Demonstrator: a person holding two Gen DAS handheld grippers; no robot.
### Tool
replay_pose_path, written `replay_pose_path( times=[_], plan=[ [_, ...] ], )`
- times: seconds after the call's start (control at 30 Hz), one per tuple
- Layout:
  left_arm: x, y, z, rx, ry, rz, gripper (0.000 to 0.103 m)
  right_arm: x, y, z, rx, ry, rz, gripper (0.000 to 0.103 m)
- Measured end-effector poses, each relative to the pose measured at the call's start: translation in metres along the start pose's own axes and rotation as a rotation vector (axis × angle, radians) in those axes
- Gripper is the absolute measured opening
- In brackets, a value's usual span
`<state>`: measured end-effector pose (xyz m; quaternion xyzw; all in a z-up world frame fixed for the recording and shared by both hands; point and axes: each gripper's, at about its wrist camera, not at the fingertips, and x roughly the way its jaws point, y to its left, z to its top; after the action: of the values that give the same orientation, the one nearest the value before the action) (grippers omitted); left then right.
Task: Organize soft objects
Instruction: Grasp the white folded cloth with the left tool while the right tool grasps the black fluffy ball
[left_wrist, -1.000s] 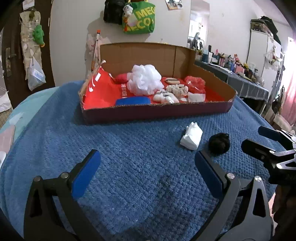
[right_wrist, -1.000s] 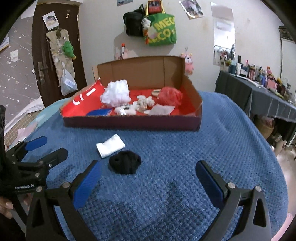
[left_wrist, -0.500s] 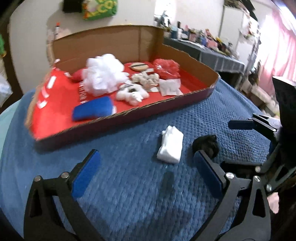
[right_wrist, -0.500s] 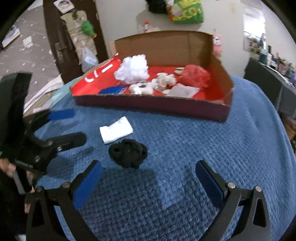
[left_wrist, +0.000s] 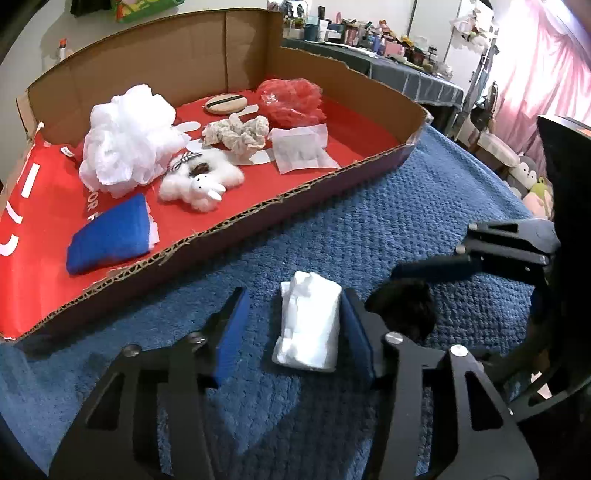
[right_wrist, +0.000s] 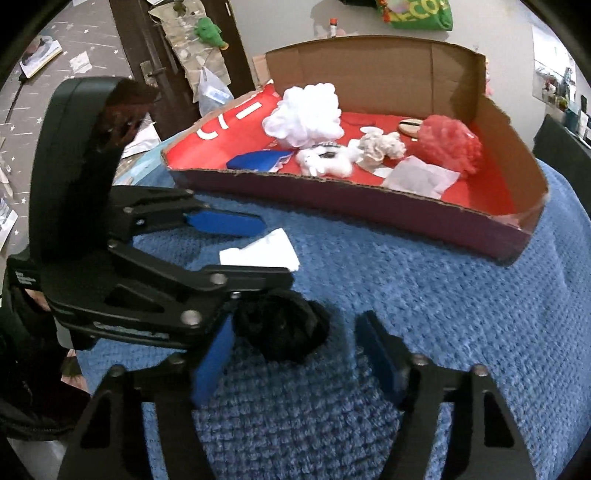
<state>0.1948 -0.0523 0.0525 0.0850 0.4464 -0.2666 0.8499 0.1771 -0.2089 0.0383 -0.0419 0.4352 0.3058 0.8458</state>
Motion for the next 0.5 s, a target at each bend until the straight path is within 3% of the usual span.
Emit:
replay_pose_path(
  times=[0.07, 0.17, 0.3, 0.5],
  plan=[
    [-0.001, 0.001, -0.002, -0.009, -0.011, 0.005, 0.036, 0.0, 0.005, -0.002, -0.017, -0.008, -0.001, 0.044],
    [-0.005, 0.005, -0.006, -0.044, -0.027, -0.013, 0.029, -0.004, 0.013, -0.006, -0.06, -0.032, -0.021, 0.039],
    [-0.017, 0.007, -0.015, -0.073, -0.054, -0.02, 0.023, -0.018, 0.015, -0.011, -0.052, -0.069, -0.029, 0.038],
    [-0.045, 0.003, -0.03, -0.093, -0.123, 0.005, 0.023, -0.041, 0.006, -0.012, 0.035, -0.155, -0.065, 0.038]
  ],
)
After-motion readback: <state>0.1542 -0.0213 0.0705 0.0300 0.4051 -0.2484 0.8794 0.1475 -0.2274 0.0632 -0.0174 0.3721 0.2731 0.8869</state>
